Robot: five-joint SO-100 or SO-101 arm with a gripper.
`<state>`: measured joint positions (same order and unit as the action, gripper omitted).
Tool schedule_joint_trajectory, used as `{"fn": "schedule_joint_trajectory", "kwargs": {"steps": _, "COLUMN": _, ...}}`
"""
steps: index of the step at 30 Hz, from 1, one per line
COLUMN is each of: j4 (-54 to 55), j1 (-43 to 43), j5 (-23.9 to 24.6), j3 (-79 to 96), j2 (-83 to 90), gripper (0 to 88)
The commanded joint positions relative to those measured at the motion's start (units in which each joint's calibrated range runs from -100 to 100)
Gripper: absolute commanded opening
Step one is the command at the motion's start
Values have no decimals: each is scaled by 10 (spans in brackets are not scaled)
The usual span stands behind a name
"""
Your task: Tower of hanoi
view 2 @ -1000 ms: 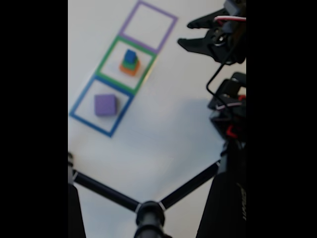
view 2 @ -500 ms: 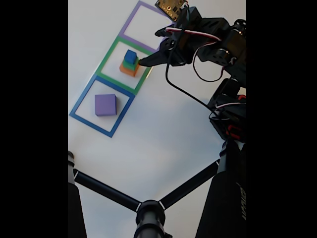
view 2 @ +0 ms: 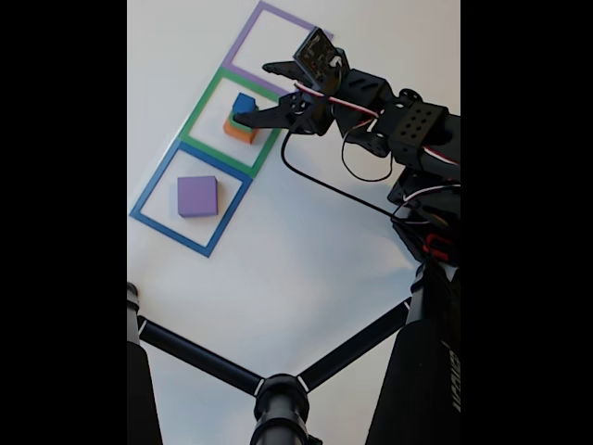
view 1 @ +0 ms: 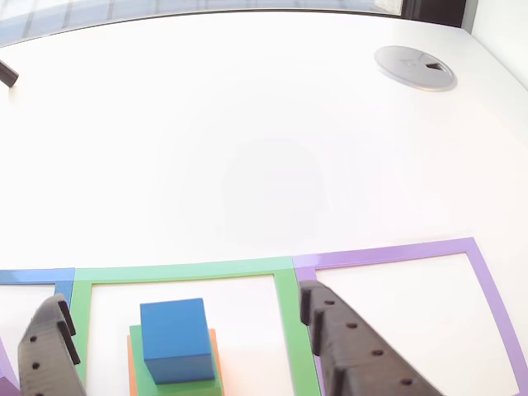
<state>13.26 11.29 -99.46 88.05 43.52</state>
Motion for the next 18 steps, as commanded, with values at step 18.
{"fn": "schedule_joint_trajectory", "kwargs": {"steps": 18, "j4": 382, "j1": -40, "j5": -5, "j3": 1, "j2": -335, "gripper": 290}}
